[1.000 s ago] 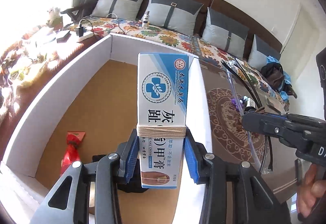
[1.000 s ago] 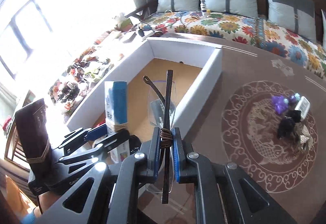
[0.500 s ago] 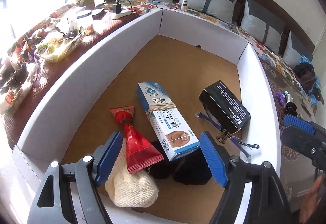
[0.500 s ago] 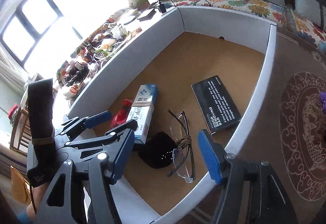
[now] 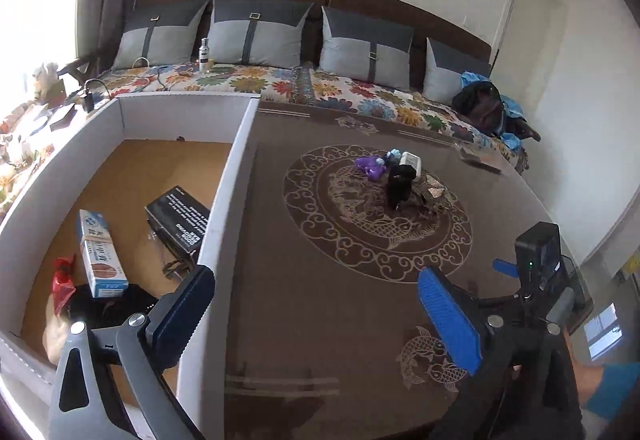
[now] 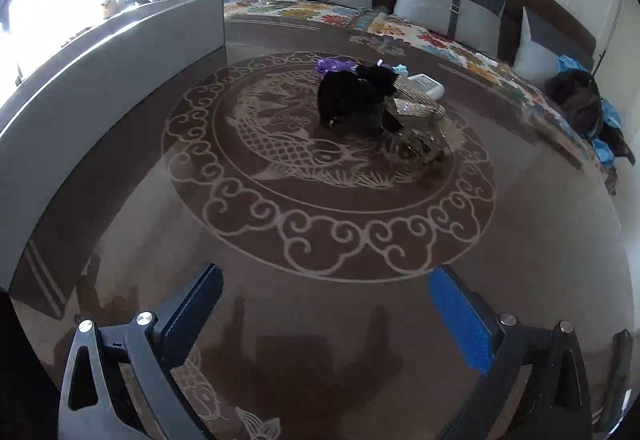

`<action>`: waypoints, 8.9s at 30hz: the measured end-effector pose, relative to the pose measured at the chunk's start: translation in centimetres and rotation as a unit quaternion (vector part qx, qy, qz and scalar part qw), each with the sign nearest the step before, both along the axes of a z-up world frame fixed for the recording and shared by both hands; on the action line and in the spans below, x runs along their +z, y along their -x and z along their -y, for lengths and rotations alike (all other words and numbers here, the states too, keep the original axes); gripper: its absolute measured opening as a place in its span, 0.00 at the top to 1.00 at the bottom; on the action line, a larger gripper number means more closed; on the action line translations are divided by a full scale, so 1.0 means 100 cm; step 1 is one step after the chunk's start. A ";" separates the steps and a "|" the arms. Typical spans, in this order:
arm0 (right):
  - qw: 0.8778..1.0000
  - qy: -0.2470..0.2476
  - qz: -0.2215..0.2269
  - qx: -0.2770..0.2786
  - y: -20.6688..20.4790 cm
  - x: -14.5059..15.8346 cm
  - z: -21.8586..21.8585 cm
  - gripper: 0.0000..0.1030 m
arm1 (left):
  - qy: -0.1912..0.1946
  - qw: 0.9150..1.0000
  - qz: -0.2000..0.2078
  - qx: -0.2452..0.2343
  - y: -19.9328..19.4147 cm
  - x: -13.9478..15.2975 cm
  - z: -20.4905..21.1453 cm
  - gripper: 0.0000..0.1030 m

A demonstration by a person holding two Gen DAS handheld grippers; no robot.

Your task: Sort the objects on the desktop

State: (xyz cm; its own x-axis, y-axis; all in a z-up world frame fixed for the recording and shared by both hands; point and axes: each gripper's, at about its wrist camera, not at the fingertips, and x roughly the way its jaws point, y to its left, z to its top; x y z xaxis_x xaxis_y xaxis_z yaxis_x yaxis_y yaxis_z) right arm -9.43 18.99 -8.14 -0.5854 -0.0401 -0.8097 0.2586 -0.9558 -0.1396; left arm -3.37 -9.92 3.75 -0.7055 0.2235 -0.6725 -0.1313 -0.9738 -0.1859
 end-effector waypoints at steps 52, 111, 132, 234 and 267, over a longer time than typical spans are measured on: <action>0.995 0.059 0.009 -0.078 0.019 -0.013 -0.073 0.00 | 0.105 0.990 0.093 -0.012 0.095 -0.136 -0.130 0.00; 0.995 0.059 0.009 -0.078 0.019 -0.013 -0.073 0.00 | 0.112 0.987 0.090 -0.074 0.110 -0.134 -0.103 0.00; 0.992 -0.003 0.022 0.127 0.136 0.012 -0.012 0.00 | 0.111 0.987 0.089 -0.070 0.110 -0.134 -0.103 0.00; 0.996 0.060 0.020 0.068 0.029 -0.016 -0.059 0.00 | 0.110 0.989 0.090 -0.038 0.134 -0.138 -0.101 0.00; 0.991 0.031 0.056 0.114 0.037 -0.003 -0.059 0.00 | 0.117 0.980 0.140 -0.083 0.145 -0.135 -0.102 0.00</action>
State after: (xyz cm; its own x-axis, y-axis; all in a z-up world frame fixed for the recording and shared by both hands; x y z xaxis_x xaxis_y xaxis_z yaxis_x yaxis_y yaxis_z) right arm -13.08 24.92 -8.40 -0.4613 -0.2136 -0.8612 0.4800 -0.8764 -0.0397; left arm -17.87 0.26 -9.71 -0.4538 0.1362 -0.8806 -0.2663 -0.9638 -0.0118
